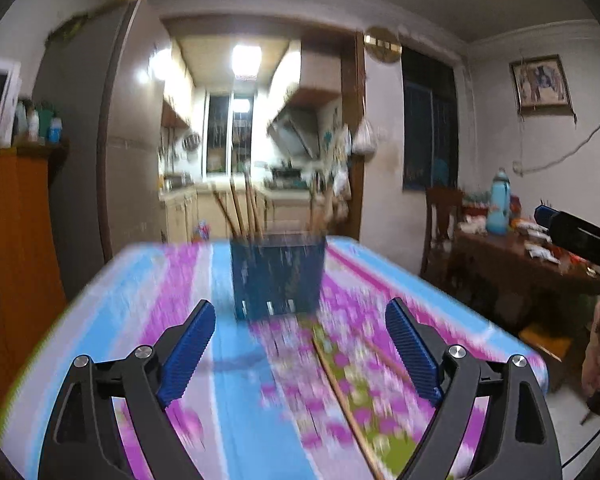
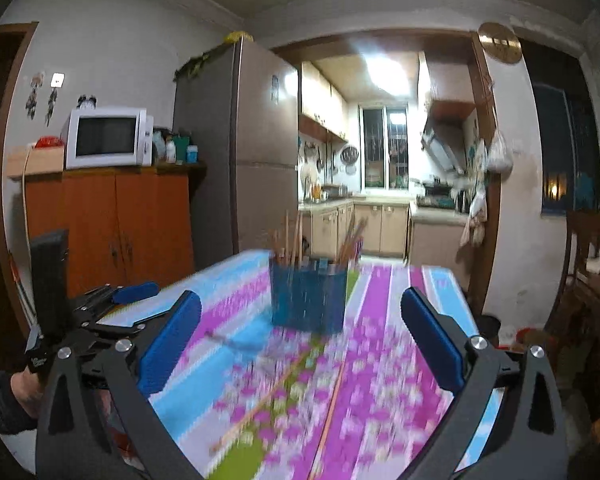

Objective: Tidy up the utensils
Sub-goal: 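Move the right tool back toward the remaining chopsticks while the left tool follows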

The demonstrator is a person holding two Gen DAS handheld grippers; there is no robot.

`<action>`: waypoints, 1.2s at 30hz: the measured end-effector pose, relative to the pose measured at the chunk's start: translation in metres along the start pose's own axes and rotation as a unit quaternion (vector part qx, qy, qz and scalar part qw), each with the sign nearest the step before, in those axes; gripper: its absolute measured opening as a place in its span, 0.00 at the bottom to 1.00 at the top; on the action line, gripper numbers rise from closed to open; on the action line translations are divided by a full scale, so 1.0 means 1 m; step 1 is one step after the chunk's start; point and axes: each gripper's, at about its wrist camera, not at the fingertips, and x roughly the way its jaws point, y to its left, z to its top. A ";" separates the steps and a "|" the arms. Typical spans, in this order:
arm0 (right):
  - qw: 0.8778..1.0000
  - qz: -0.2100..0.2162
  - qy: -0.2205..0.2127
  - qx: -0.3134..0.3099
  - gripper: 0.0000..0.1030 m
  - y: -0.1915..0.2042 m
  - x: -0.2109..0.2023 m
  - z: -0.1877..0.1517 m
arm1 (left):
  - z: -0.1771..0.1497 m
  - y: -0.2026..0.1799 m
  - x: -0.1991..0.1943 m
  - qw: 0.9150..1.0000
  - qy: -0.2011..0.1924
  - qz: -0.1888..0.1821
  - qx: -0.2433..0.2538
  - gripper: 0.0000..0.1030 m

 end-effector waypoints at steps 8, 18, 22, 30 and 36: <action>0.995 -0.014 0.095 0.032 0.51 0.002 0.012 -0.108 | -0.082 -0.020 0.009 0.998 0.060 -0.014 -0.007 0.84; 0.990 -0.023 0.135 0.029 0.24 0.004 0.033 -0.156 | -0.121 -0.049 0.014 0.997 0.070 -0.034 0.025 0.57; 0.990 -0.025 0.137 0.027 0.20 0.006 0.036 -0.161 | -0.123 -0.057 0.017 0.996 0.071 -0.040 0.033 0.51; 0.990 -0.024 0.138 0.031 0.15 0.005 0.040 -0.162 | -0.128 -0.058 0.024 0.995 0.082 -0.040 0.031 0.35; 0.989 -0.028 0.141 0.037 0.11 0.004 0.042 -0.162 | -0.129 -0.058 0.026 0.995 0.085 -0.040 0.030 0.31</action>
